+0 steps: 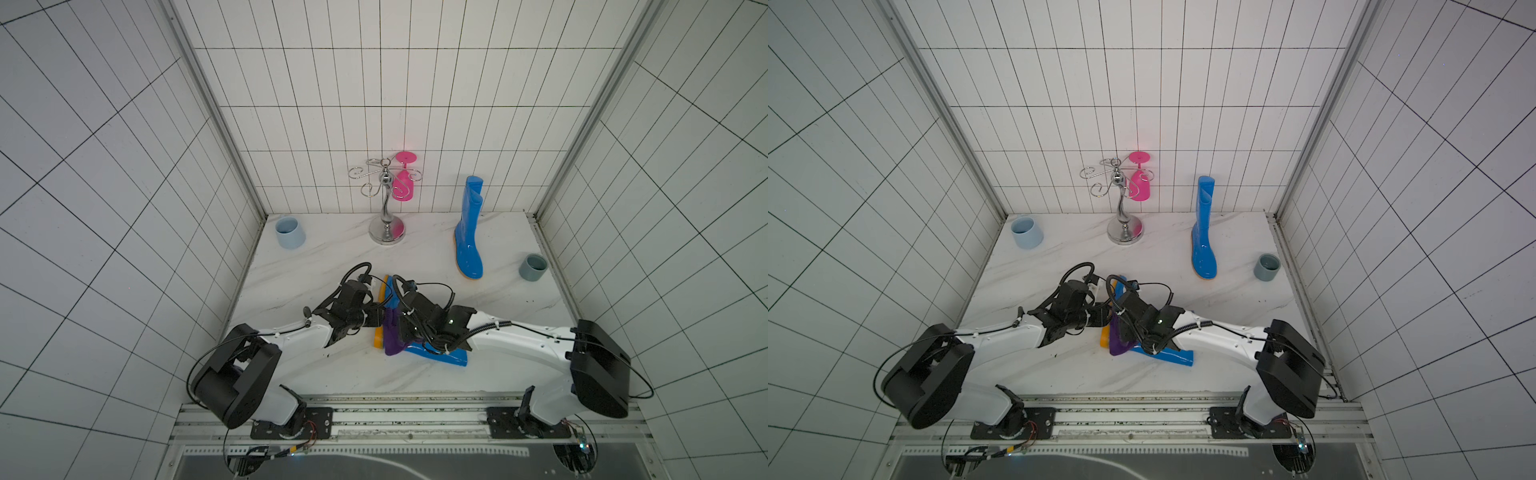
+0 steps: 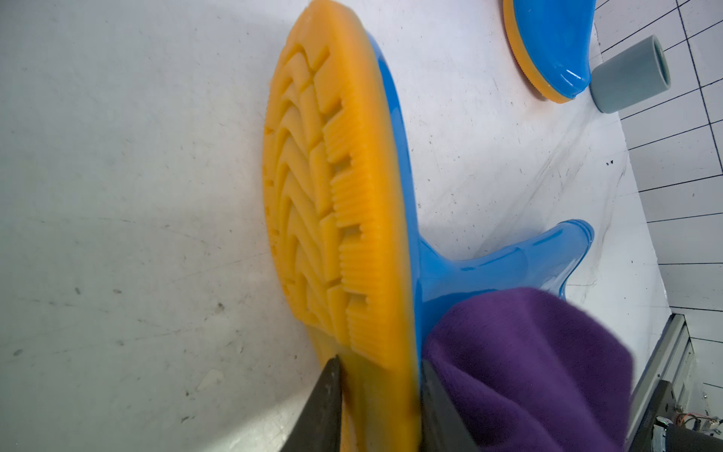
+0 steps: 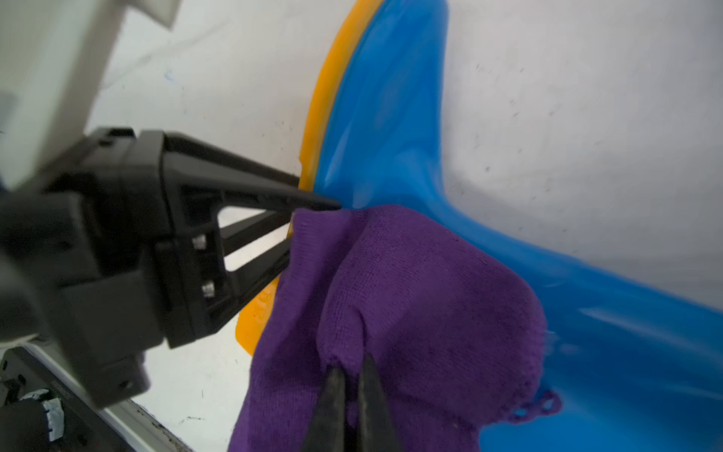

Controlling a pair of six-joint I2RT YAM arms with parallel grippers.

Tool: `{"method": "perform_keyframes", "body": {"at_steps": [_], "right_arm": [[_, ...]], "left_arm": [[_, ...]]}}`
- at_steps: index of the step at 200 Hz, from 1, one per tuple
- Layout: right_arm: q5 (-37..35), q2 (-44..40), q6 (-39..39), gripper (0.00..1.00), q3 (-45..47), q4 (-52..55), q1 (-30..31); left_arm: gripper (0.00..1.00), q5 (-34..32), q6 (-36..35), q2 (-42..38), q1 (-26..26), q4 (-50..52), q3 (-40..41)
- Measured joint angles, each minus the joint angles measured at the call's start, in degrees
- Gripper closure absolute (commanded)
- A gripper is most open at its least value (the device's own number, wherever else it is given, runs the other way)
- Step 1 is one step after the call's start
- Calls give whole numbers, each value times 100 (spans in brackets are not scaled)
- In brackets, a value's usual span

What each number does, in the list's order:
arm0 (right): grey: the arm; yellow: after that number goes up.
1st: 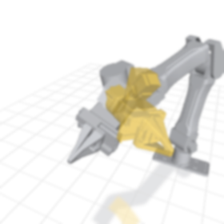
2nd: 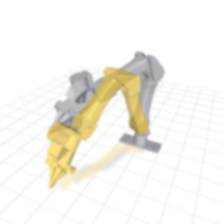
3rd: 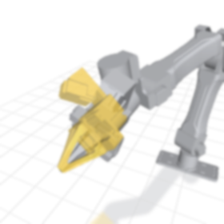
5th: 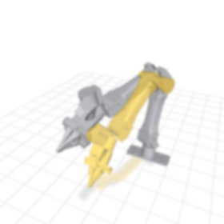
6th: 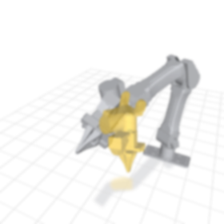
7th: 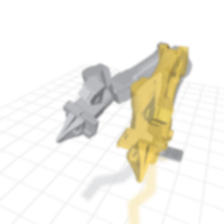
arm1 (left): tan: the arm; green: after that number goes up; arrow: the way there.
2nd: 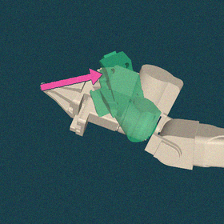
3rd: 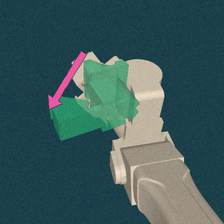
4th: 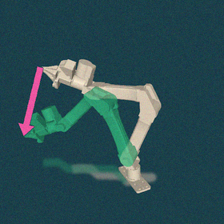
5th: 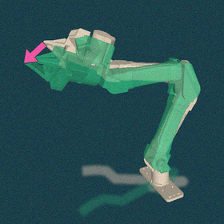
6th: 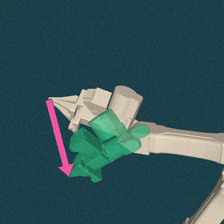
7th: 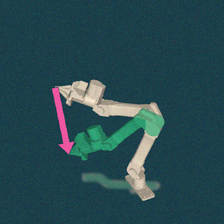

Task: Wipe the rubber boots with a cloth
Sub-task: Wipe the dirt off the rubber boot.

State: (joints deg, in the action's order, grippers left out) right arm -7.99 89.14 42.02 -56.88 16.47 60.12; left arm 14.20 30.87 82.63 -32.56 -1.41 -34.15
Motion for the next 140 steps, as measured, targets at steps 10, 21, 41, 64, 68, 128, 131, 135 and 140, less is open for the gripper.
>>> {"method": "perform_keyframes", "body": {"at_steps": [10, 21, 41, 64, 68, 128, 131, 135, 140], "right_arm": [[20, 114, 87, 100, 46, -76, 31], [17, 114, 170, 100, 175, -153, 31], [-66, -101, 345, 100, 538, -188, 11], [-144, -706, 511, 100, 1073, -37, -116], [-157, -846, 540, 100, 1185, -11, -168], [-299, -2605, 925, 100, 2472, 935, -1224], [-306, -2660, 931, 100, 2503, 981, -1261], [-313, -2730, 946, 100, 2533, 1051, -1316], [-328, -2806, 960, 100, 2557, 1130, -1377]], "left_arm": [[71, 0, 0, 2, 4, 0, 0], [71, 0, -2, 4, 11, -7, 0], [72, 11, -2, 4, 24, -7, 0], [73, 42, -4, 7, 48, -7, 0], [73, 46, -7, 9, 50, -7, 0], [73, 247, -13, 17, 177, -212, 118], [73, 258, -13, 15, 184, -227, 127], [73, 271, -11, 15, 188, -245, 136], [73, 286, -11, 15, 199, -260, 144]]}}
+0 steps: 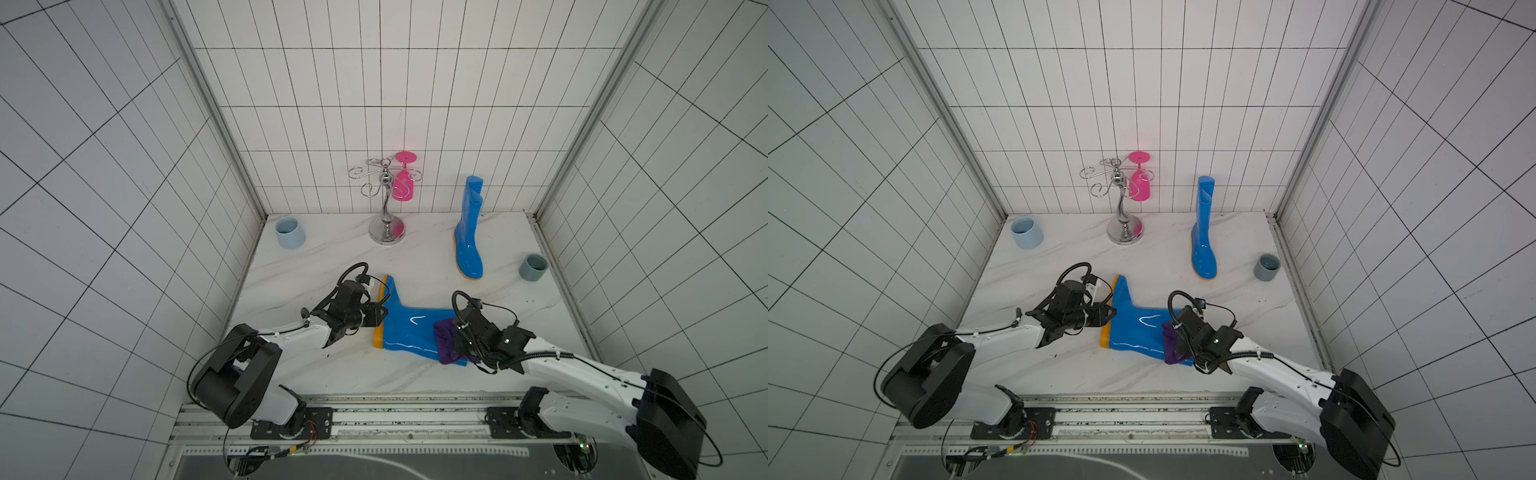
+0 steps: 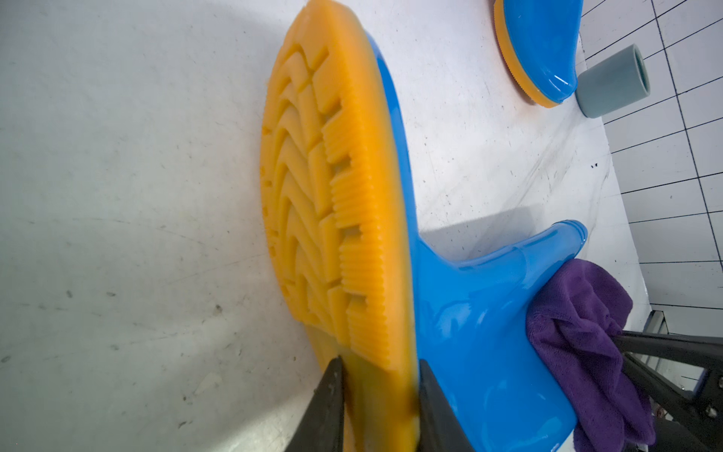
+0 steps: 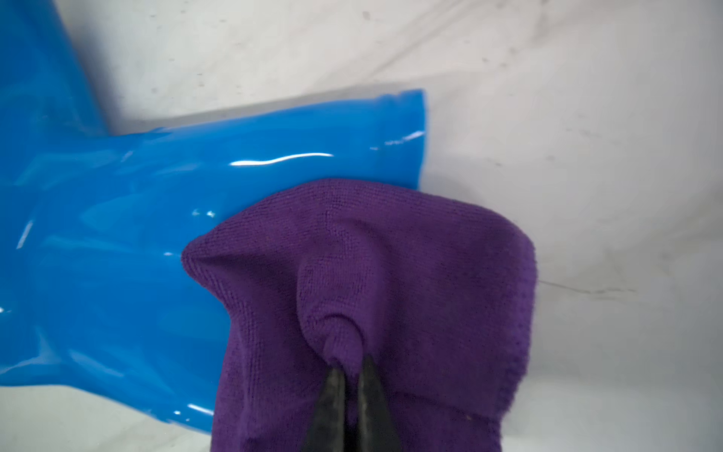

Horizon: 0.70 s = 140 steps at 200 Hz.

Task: Wipe the rubber boots with a cloth
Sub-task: Wipe the dirt off the rubber boot.

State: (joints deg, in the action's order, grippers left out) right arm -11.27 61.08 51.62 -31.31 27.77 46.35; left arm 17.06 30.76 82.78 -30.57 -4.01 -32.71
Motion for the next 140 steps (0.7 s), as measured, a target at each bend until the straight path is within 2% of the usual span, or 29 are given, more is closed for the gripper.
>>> {"method": "perform_keyframes", "body": {"at_steps": [30, 56, 112, 140], "right_arm": [[-44, -120, -48, 100, 4, 146, -98], [-138, 164, -227, 100, -146, 166, 59], [-490, 1895, -420, 100, -1987, -267, 1458], [-614, 2673, -437, 100, -2470, -577, 2026]], "left_arm": [[73, 39, 2, 0, 15, -28, 11], [73, 57, 7, 2, 28, -33, 15], [73, 87, -9, 55, 31, -68, 15], [73, 96, -24, 63, 31, -63, 4]]}}
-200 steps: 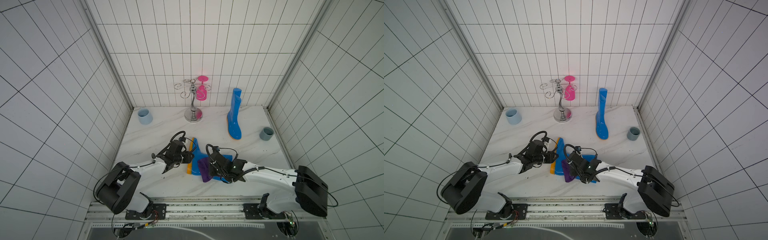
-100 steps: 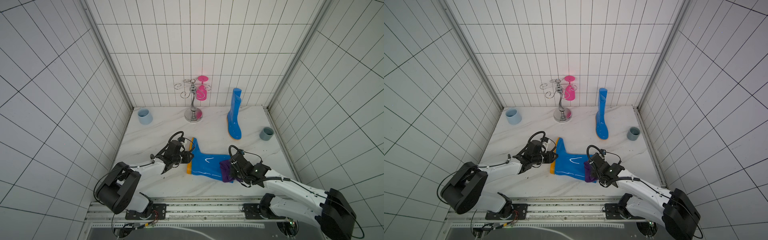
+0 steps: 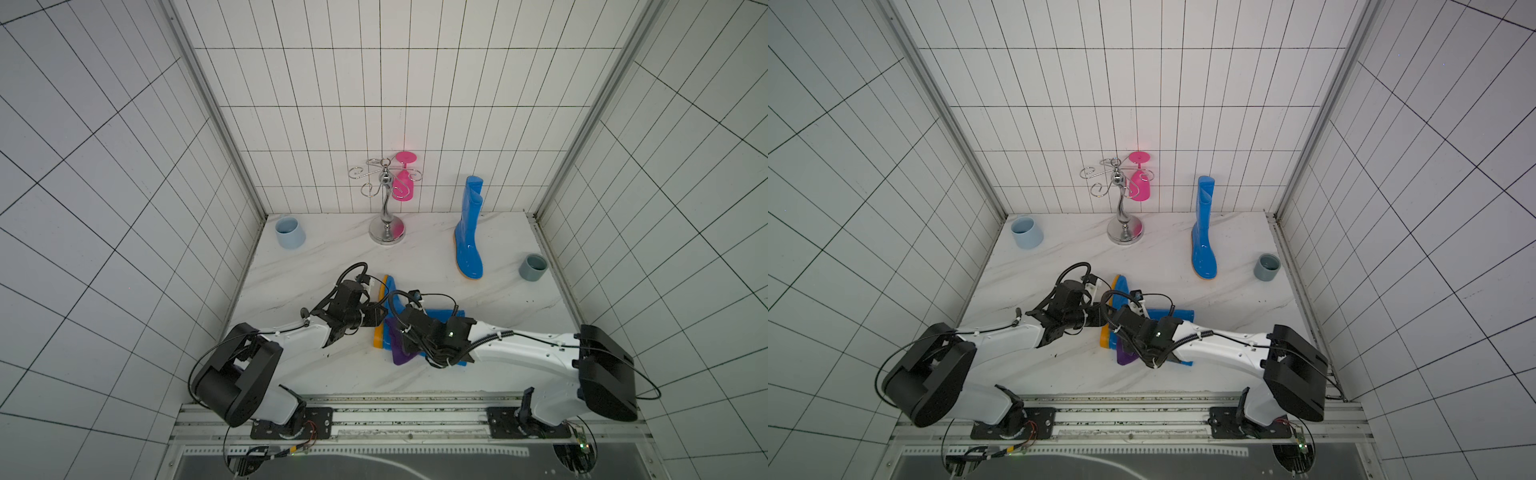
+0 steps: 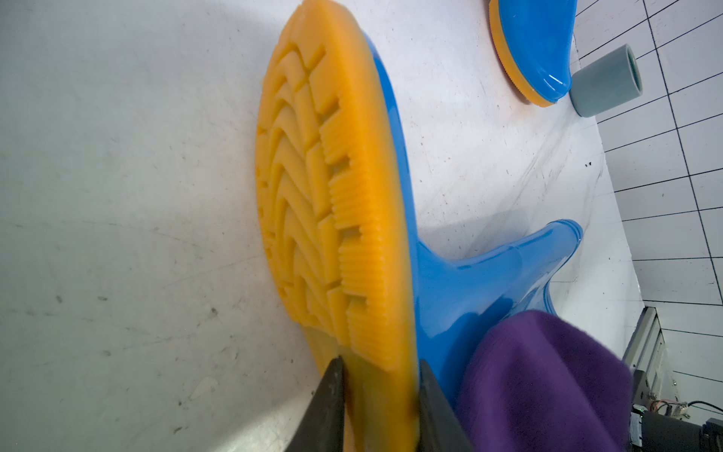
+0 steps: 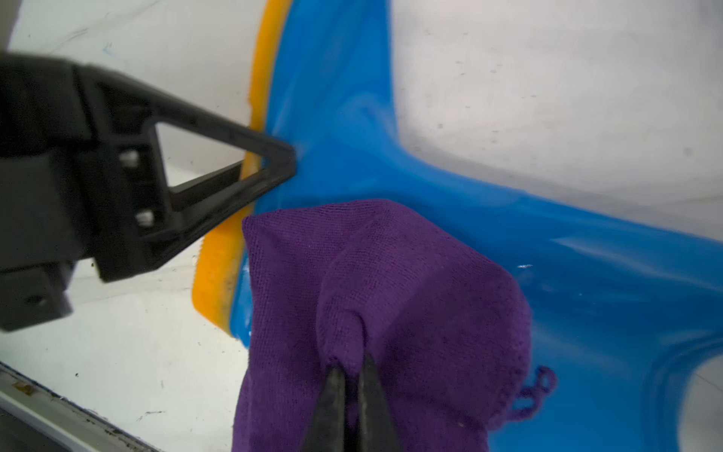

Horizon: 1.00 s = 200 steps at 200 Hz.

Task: Wipe the rubber boots with a cloth
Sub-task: Wipe the dirt off the rubber boot.

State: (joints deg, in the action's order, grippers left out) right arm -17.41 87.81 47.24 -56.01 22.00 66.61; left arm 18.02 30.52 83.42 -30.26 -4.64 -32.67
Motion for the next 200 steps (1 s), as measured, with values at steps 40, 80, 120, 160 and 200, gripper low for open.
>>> {"method": "perform_keyframes", "body": {"at_steps": [40, 80, 120, 160, 200], "right_arm": [[-173, 632, -13, 100, -92, -111, 420], [-459, 544, 273, 100, 101, -90, 588], [-599, -540, 850, 100, 979, 511, 627], [-629, -1364, 1574, 100, 1812, 1040, 625], [-603, -2050, 2072, 100, 2317, 1432, 564]], "left_arm": [[74, 4, -4, 2, 0, -4, -2], [74, 13, -7, 13, 0, -4, -11], [74, 13, -13, 13, 0, -2, -11], [74, 13, -13, 13, 0, -2, -11], [74, 13, -17, 13, 0, -2, -11]]}}
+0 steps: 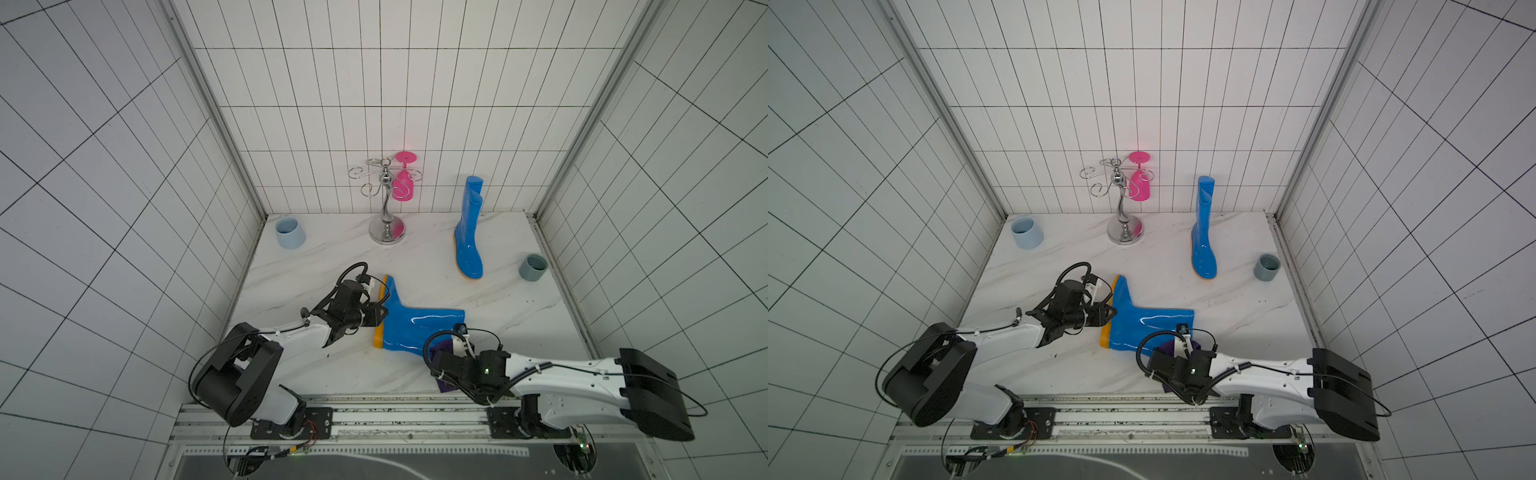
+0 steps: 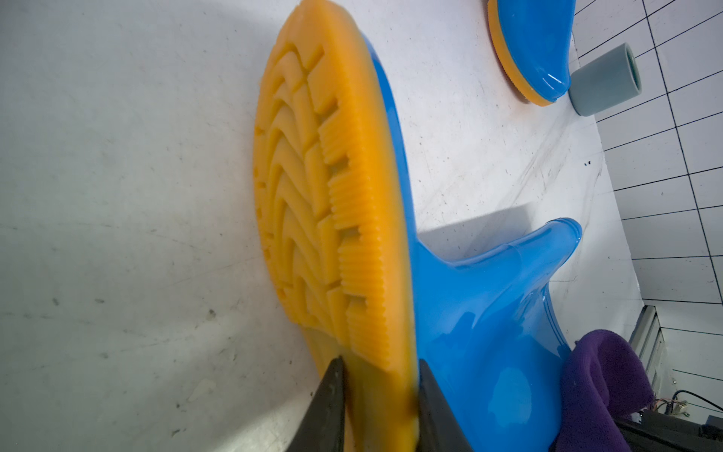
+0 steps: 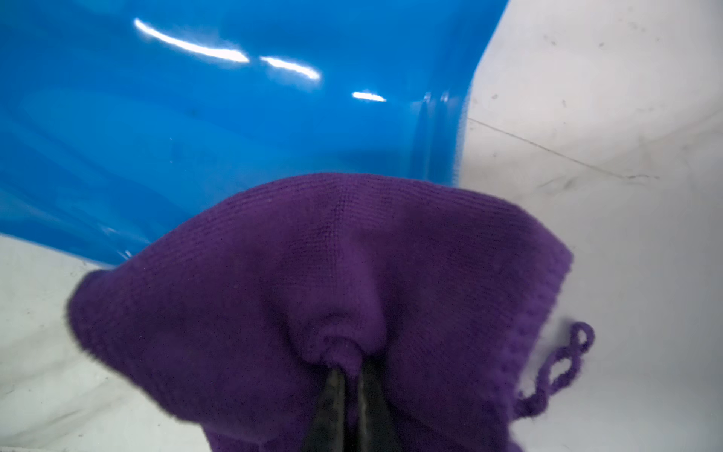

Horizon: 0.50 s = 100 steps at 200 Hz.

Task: Wipe the rubber boots with a cloth
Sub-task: Wipe the dirt off the rubber boot.

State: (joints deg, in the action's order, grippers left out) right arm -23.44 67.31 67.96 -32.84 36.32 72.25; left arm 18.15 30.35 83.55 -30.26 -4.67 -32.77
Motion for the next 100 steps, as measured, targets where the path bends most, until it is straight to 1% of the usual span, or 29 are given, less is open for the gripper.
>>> {"method": "perform_keyframes", "body": {"at_steps": [24, 48, 74, 100], "right_arm": [[-68, -114, -79, 100, -13, 35, -188], [-160, 96, -516, 100, -181, 37, -437], [-181, 459, -1207, 100, -776, -188, -791], [-87, 730, -1845, 100, -1438, -728, -1093]], "left_arm": [[73, 7, -15, 0, 0, 0, 0], [68, 13, -33, -2, 0, 7, 0], [63, -11, -39, -46, 0, 31, 17], [61, -90, 13, -133, -22, -9, 129]]}}
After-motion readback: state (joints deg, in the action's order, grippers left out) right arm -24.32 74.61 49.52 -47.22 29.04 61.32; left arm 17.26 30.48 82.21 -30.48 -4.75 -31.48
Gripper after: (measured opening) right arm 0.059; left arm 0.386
